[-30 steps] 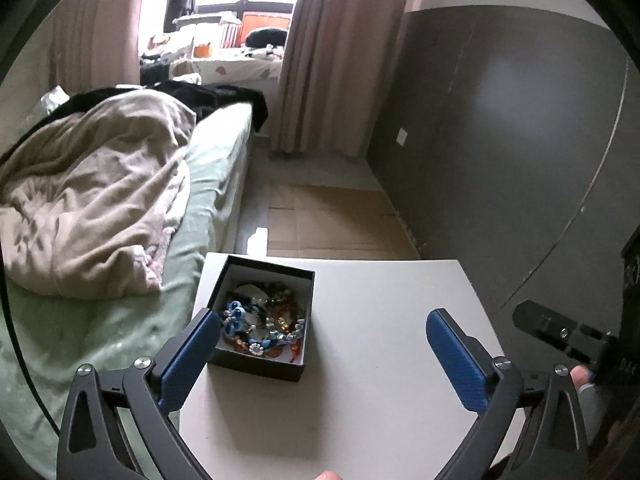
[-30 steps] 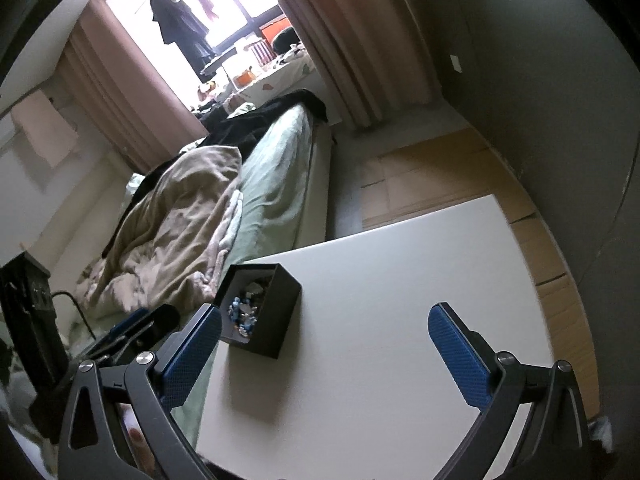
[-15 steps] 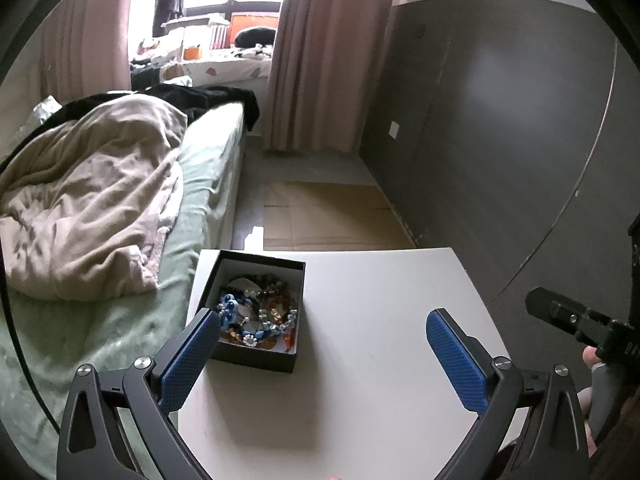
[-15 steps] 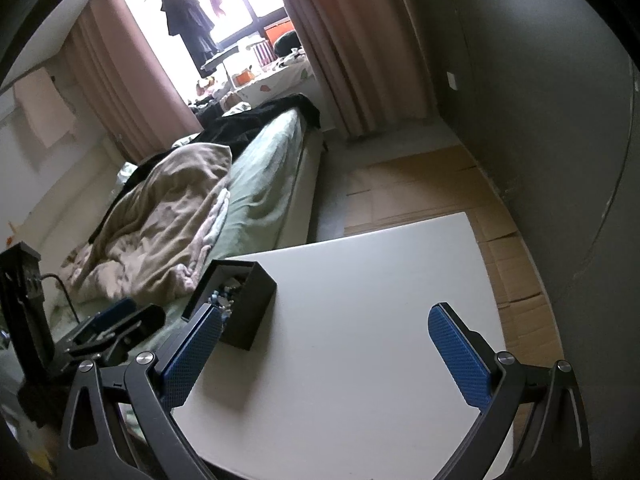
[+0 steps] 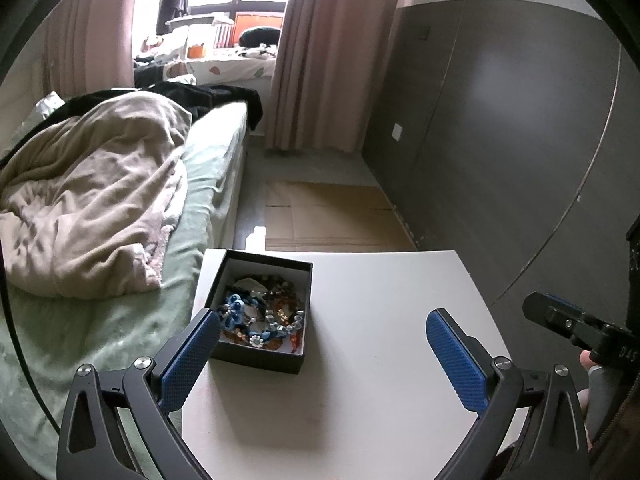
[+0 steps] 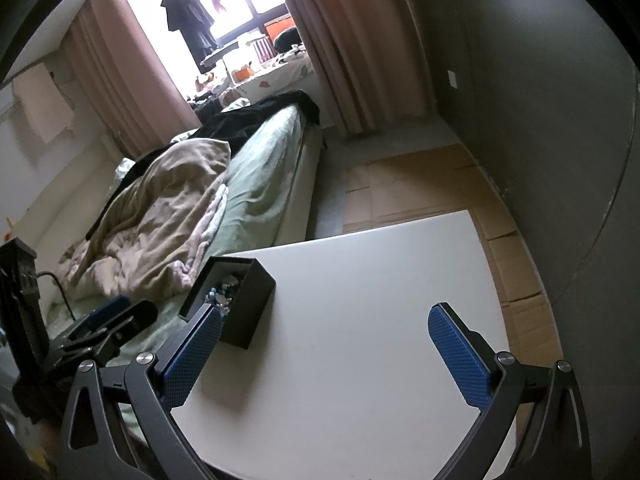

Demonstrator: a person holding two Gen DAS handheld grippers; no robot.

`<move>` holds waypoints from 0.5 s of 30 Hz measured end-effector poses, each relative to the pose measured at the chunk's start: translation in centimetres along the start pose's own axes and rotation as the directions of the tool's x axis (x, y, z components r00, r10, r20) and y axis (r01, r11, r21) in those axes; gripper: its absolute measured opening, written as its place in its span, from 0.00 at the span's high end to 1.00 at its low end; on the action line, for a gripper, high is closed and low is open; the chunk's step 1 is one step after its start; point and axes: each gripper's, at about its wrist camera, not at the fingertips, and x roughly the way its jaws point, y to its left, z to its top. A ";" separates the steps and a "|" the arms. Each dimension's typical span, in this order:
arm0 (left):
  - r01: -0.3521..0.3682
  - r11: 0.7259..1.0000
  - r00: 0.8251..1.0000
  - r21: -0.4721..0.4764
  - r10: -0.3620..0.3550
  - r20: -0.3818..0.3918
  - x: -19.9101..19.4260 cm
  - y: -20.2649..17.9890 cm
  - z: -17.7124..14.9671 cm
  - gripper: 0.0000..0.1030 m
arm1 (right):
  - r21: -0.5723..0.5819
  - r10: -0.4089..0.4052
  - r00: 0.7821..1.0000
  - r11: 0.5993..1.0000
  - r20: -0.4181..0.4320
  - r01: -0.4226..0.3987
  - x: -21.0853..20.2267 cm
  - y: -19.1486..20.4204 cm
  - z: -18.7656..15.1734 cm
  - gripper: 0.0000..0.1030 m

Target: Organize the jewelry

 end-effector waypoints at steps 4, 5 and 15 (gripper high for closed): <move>0.002 1.000 1.000 -0.002 -0.002 0.001 0.0 0.0 0.0 0.00 | 0.000 0.000 1.000 1.000 0.002 0.000 0.0 0.0 0.0 0.00; 0.002 1.000 1.000 -0.001 -0.002 0.001 0.0 0.0 0.0 0.00 | 0.002 -0.001 1.000 1.000 0.003 0.001 0.0 0.0 0.0 0.00; 0.007 1.000 1.000 -0.005 -0.007 -0.004 0.1 0.0 -0.1 0.00 | 0.006 -0.008 1.000 1.000 -0.003 0.008 0.1 0.0 0.0 0.00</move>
